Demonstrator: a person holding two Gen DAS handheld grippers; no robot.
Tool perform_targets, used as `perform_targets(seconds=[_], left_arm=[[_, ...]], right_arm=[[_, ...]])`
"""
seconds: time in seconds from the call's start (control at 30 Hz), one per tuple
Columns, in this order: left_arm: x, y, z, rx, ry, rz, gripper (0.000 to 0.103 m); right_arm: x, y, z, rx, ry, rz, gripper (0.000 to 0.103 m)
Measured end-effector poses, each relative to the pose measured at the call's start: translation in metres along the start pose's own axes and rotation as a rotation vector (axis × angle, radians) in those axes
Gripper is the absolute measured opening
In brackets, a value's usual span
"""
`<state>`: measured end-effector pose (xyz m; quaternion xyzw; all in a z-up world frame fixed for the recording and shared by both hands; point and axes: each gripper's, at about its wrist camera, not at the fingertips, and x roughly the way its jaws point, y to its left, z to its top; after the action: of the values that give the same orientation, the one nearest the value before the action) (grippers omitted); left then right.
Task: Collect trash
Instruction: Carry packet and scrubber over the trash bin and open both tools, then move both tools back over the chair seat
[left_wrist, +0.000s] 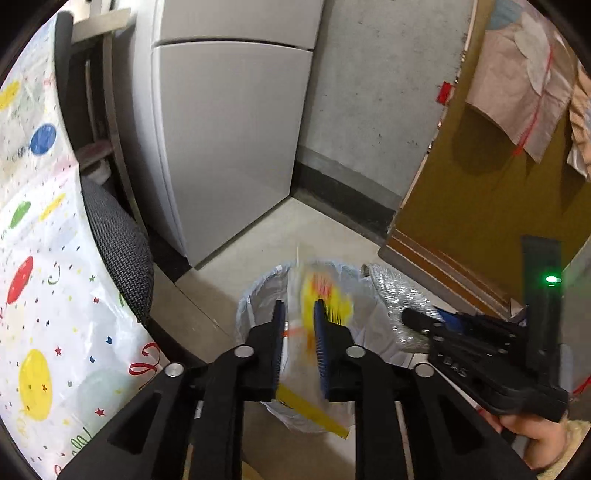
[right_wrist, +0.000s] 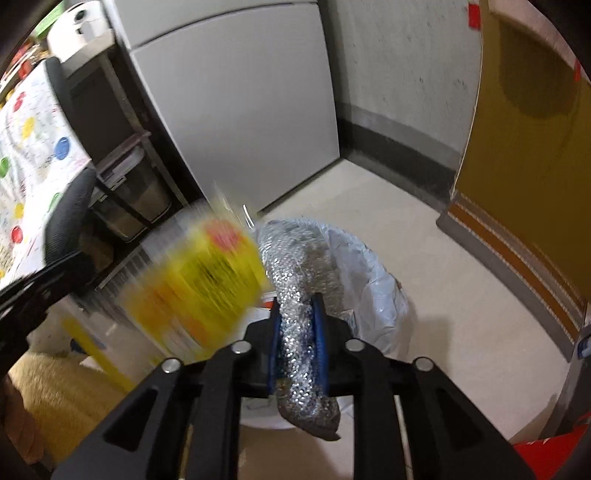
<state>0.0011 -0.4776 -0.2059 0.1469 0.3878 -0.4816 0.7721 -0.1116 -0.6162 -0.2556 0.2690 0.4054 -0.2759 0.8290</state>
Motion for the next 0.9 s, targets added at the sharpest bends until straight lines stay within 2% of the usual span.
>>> perform_targets(seconds=[0.03, 0.07, 0.1, 0.33, 0.53, 0.73, 0.8, 0.9], left_arm=[[-0.001, 0.002, 0.001, -0.008, -0.002, 0.002, 0.029], [-0.005, 0.006, 0.001, -0.02, -0.01, 0.005, 0.038], [-0.008, 0.01, 0.001, -0.032, -0.019, 0.006, 0.04], [-0.042, 0.04, 0.005, -0.097, -0.073, 0.041, 0.047], [-0.08, 0.06, -0.001, -0.129, -0.131, 0.085, 0.052], [-0.119, 0.075, -0.011, -0.136, -0.158, 0.12, 0.053], [-0.133, 0.081, -0.016, -0.131, -0.174, 0.127, 0.064], [-0.157, 0.092, -0.029, -0.138, -0.2, 0.15, 0.064]], right_arm=[[0.0, -0.003, -0.001, 0.01, 0.001, 0.008, 0.037], [-0.001, -0.002, -0.002, 0.014, -0.001, 0.015, 0.04], [-0.003, -0.002, -0.002, 0.009, -0.005, 0.01, 0.04], [-0.051, -0.001, 0.003, -0.017, -0.096, -0.017, 0.04], [-0.117, 0.021, 0.012, -0.04, -0.257, -0.002, 0.041], [-0.162, 0.067, 0.017, -0.1, -0.376, 0.074, 0.041], [-0.168, 0.084, 0.017, -0.133, -0.389, 0.105, 0.043], [-0.166, 0.119, 0.013, -0.208, -0.365, 0.16, 0.046]])
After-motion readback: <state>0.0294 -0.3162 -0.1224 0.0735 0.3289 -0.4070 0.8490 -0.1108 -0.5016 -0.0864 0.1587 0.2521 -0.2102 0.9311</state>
